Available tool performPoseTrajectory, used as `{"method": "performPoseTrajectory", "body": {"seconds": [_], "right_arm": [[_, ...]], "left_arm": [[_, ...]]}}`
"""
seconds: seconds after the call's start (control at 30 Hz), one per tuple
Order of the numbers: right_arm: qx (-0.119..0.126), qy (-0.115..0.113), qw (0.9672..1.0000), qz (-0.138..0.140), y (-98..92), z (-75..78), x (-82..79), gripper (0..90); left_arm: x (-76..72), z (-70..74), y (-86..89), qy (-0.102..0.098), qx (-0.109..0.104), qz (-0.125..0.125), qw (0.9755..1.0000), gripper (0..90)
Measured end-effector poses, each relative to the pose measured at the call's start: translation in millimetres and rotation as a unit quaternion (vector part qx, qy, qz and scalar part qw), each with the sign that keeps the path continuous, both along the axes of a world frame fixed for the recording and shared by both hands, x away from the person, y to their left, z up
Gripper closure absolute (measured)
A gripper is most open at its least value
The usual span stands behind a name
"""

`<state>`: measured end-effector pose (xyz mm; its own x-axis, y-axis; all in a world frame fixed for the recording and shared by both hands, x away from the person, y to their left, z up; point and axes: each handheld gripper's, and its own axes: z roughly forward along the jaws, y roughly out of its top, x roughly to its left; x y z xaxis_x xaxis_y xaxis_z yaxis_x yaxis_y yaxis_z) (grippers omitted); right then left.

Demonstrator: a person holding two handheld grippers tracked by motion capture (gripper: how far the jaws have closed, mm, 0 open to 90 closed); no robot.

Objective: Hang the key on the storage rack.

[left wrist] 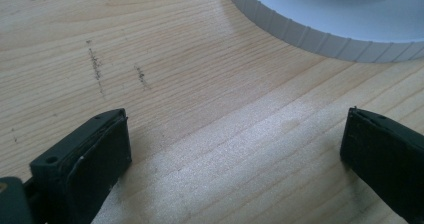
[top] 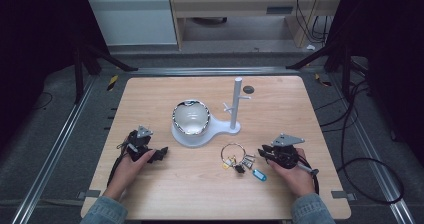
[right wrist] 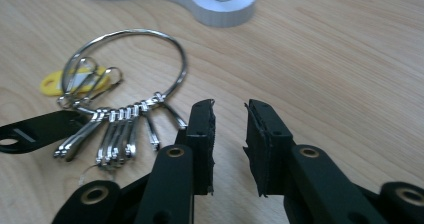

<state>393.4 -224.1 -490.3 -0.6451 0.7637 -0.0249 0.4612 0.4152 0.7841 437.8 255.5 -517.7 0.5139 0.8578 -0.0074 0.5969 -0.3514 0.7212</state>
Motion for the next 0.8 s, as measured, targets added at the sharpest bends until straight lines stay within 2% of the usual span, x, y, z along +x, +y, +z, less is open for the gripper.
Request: {"method": "performPoseTrajectory", "body": {"seconds": [0.27, 0.8], "right_arm": [[-0.005, 0.01, 0.9992, 0.039, 8.8, -4.2, -0.3, 74.6], [-0.024, 0.024, 0.997, 0.07, 19.7, -11.3, 3.2, 74.0]], "left_arm": [[0.0, 0.0, 0.0, 0.0, 0.0, 0.0, 1.0, 0.0], [0.0, 0.0, 0.0, 0.0, 0.0, 0.0, 1.0, 0.0]]}}
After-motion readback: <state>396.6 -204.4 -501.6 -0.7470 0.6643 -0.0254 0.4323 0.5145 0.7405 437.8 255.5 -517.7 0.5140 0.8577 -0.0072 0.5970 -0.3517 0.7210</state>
